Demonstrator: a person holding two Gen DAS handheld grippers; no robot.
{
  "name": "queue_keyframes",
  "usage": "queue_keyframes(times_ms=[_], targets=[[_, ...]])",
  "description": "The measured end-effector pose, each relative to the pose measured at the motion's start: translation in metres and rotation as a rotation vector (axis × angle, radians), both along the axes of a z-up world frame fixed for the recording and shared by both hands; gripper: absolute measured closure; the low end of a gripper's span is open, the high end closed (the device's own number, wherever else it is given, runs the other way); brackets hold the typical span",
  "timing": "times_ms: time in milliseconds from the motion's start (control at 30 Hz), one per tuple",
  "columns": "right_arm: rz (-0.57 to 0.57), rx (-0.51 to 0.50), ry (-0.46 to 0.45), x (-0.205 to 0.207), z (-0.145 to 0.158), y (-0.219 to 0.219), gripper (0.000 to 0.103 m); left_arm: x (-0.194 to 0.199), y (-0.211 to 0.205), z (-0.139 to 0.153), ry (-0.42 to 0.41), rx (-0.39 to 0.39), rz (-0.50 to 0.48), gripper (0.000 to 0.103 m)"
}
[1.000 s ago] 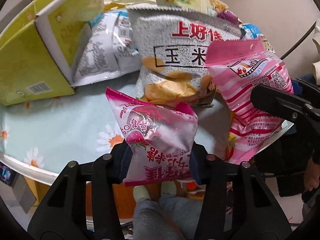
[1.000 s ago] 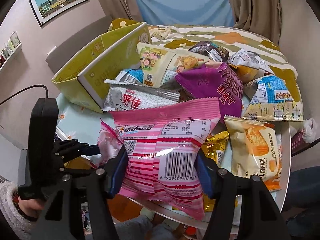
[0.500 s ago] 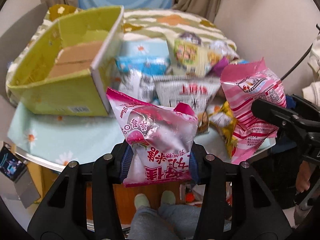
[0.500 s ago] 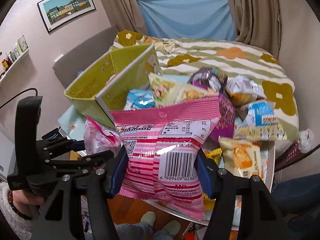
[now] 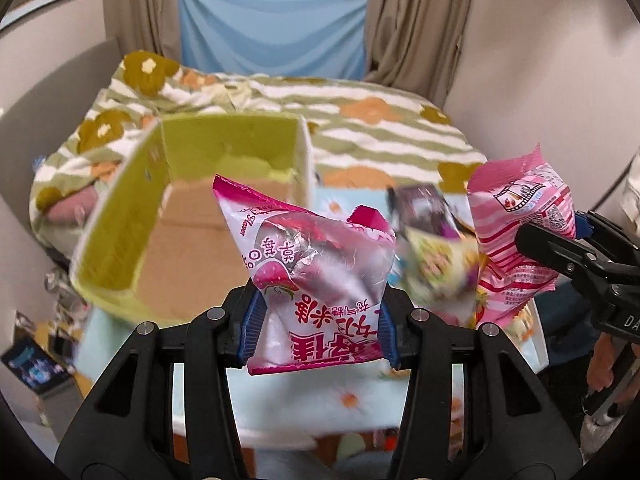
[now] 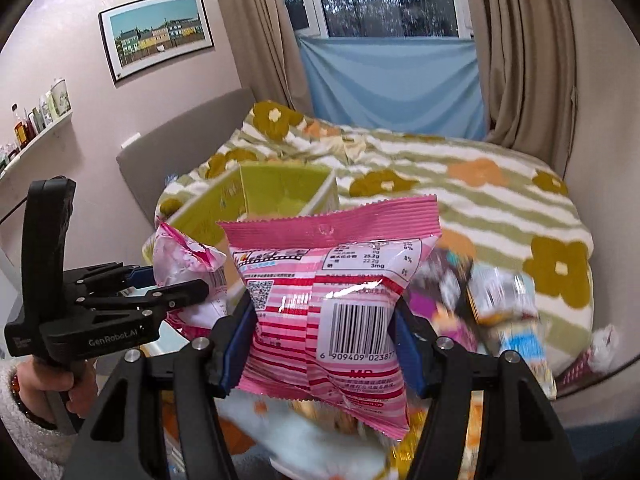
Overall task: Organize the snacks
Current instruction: 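Carry both pink bags over the box and open both tools to drop them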
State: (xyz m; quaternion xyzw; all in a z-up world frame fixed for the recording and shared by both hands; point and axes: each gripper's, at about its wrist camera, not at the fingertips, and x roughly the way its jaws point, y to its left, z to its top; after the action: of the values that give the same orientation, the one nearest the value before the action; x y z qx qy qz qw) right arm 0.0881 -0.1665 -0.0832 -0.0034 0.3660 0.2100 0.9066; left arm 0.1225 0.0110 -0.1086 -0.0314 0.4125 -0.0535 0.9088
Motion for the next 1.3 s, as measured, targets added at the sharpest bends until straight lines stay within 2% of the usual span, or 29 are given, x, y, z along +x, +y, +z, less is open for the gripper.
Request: queue_keyframes(times_ms=[167,300,500,667,700,733,767,800,867,1000,1167,1300], targets=[[-0.050,-0.014,-0.018,0.053,0.008,0.048,0.044,0.051,0.049,0.016,-0.014,0.001,-0.009,0.057],[-0.098,0.002,-0.009,0.092,0.005,0.079,0.044,0.099,0.090,0.016,0.001,0.019,-0.011,0.057],[-0.168,-0.030,0.096,0.144,-0.009,0.123,0.044,0.165,0.136,-0.007,0.067,0.036,-0.044,0.057],[-0.235,-0.027,0.162,0.168,-0.026,0.137,0.044,0.198,0.145,-0.038,0.145,0.060,-0.095,0.055],[-0.244,-0.029,0.174,0.171,-0.029,0.139,0.044,0.200,0.145,-0.043,0.151,0.061,-0.104,0.043],[-0.253,-0.032,0.187,0.173,-0.032,0.140,0.044,0.202,0.146,-0.046,0.153,0.061,-0.105,0.016],[-0.258,-0.036,0.193,0.175,-0.034,0.141,0.044,0.201,0.149,-0.047,0.142,0.058,-0.094,0.003],[-0.264,-0.046,0.197,0.177,-0.036,0.142,0.044,0.199,0.151,-0.046,0.123,0.049,-0.085,0.000],[-0.270,-0.070,0.203,0.181,-0.039,0.144,0.044,0.194,0.153,-0.045,0.120,0.029,-0.093,0.000],[-0.254,-0.085,0.205,0.185,-0.040,0.147,0.044,0.177,0.157,-0.038,0.108,0.083,-0.064,0.000],[-0.176,-0.062,0.200,0.193,-0.034,0.161,0.044,0.159,0.166,-0.032,0.107,0.083,-0.024,0.000],[-0.112,-0.074,0.220,0.210,-0.041,0.182,0.043,0.157,0.174,-0.034,0.120,0.094,0.010,0.000]])
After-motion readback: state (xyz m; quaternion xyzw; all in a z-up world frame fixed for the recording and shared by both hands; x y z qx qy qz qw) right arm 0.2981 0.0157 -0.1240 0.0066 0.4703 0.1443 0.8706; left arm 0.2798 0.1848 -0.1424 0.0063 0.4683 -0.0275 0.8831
